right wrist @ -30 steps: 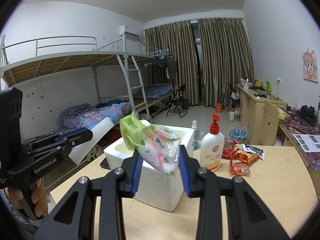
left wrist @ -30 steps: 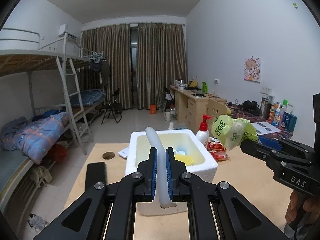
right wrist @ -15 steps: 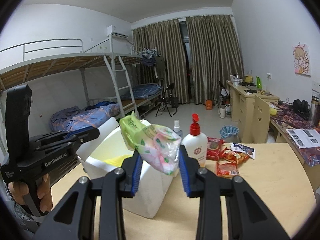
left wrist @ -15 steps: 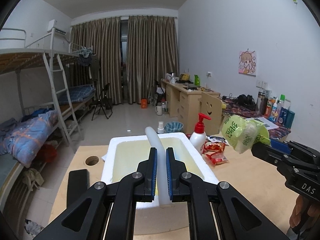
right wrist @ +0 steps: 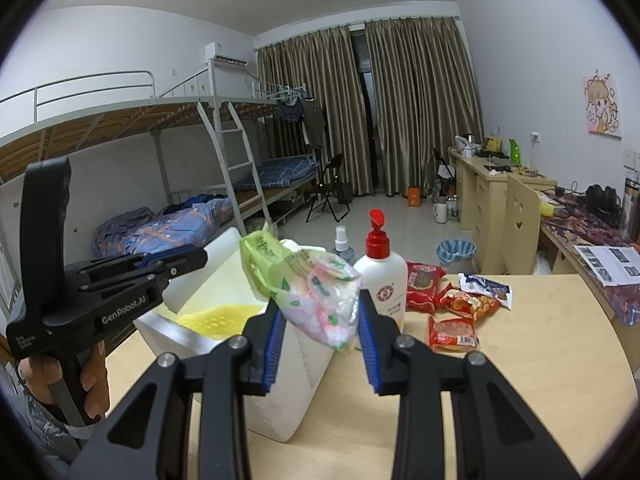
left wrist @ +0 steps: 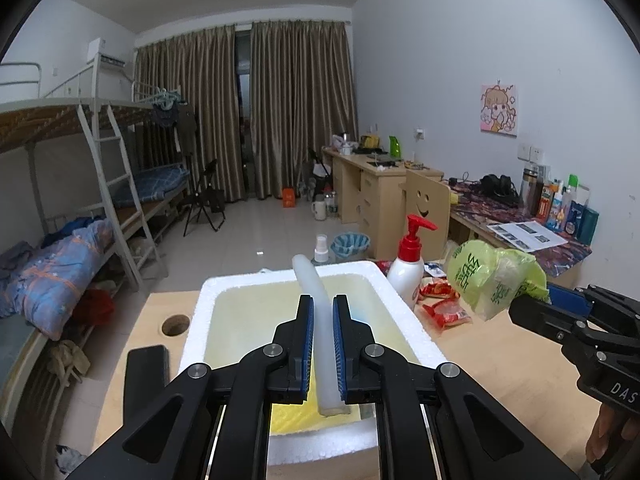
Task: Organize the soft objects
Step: 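Open the left tool to drop the white bar into the foam box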
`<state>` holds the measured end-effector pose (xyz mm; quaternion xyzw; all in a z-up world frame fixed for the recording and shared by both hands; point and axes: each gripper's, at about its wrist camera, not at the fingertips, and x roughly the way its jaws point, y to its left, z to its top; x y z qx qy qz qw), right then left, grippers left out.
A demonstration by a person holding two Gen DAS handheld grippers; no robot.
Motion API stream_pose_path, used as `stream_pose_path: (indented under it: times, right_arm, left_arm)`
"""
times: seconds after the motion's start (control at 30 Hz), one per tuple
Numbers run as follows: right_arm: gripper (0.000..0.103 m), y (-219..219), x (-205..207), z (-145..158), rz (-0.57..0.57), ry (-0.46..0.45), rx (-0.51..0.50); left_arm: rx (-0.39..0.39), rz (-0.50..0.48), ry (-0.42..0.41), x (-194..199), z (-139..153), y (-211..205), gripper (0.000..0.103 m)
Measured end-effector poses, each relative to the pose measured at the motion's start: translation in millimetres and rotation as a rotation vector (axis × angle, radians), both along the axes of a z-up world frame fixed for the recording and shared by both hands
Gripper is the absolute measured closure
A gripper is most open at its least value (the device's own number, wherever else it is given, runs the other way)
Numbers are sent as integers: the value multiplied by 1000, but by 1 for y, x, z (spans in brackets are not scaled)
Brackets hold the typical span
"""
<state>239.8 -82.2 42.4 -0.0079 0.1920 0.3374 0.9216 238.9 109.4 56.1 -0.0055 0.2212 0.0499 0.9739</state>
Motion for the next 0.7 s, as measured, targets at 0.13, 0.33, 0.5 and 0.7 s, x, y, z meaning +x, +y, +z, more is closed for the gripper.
stream_pose_path:
  times: [0.13, 0.33, 0.5, 0.7]
  right_arm:
    - [64, -2, 3, -1, -1, 5, 1]
    - [64, -2, 5, 0, -3, 6, 0]
    - [64, -4, 4, 0, -7, 5, 2]
    - [64, -1, -1, 1, 4, 1, -3]
  left_arm:
    - [11, 13, 0, 2, 0, 0, 80]
    - [13, 39, -27, 0, 1, 5, 10]
    - [21, 69, -69, -9, 8, 8, 4]
    - [2, 99, -73, -20, 11, 15, 4]
